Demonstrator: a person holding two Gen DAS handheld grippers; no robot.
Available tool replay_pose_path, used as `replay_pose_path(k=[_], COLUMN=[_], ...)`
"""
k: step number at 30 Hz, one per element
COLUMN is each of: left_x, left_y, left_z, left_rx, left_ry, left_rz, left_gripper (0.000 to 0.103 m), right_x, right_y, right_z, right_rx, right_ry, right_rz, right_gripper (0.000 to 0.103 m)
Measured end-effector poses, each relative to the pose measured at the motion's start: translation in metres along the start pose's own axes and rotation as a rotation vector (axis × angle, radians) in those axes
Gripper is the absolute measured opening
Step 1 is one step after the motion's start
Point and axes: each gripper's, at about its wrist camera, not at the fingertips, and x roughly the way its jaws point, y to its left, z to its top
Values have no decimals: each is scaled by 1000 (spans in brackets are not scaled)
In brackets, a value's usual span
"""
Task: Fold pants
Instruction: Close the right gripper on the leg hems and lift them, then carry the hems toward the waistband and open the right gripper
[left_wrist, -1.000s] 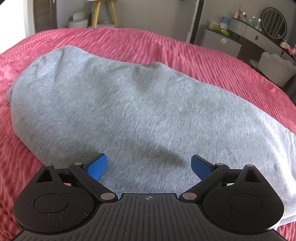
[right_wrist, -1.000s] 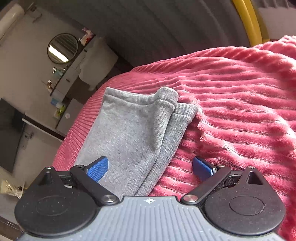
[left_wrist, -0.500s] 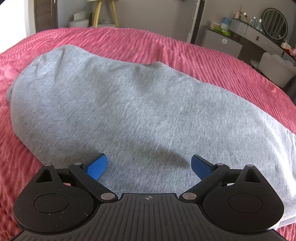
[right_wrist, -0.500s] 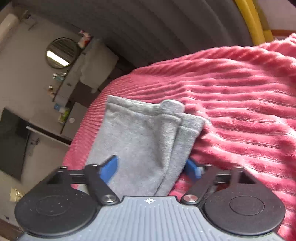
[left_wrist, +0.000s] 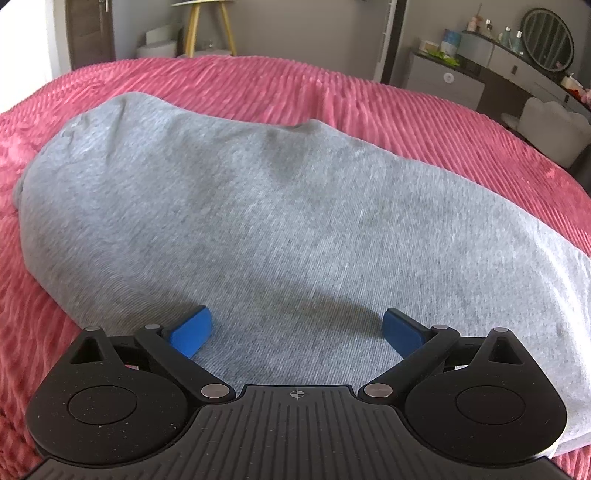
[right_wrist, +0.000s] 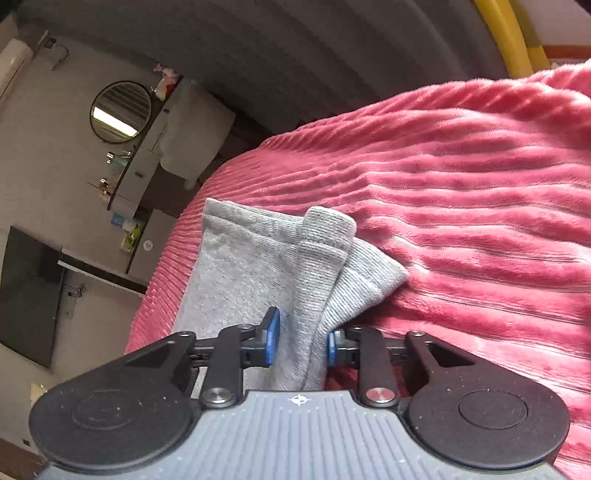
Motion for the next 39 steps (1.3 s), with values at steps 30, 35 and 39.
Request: replay_pose_path(k=[30,35,39], left_x=[-44,-70,-86], left_y=[36,63,92], left_z=[3,8,10], left_rx=[-142,-174,-217], left_ry=[-2,-41,-100], left_rz=[-243,-253,-240], left_gripper=[101,101,101], right_x=[-26,-43,-34], right_y=[117,241,300], right_z=[-11,-96,-224], right_rx=[-341,-788,-1143], right_ry=[-85,-62,109], right_rz=[-46,164,352], right_gripper=[10,10,10])
